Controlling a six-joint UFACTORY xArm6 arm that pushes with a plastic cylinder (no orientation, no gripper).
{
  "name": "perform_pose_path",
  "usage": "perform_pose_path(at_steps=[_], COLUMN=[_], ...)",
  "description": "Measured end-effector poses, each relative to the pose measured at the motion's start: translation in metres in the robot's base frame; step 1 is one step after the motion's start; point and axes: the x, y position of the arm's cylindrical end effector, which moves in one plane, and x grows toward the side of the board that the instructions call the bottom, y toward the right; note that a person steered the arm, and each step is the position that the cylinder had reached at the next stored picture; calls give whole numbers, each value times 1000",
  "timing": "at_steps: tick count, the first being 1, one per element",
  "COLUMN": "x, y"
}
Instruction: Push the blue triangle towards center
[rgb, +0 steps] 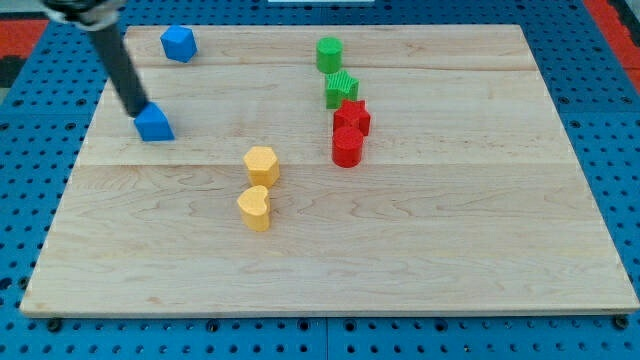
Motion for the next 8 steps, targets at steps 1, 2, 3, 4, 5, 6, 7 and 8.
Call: perform_pose_path(at_steps=[1,2,3,4,5,6,7,8], x=[20,37,36,36,36,36,36,-5], y=[-25,-25,23,54,61,86,102,50])
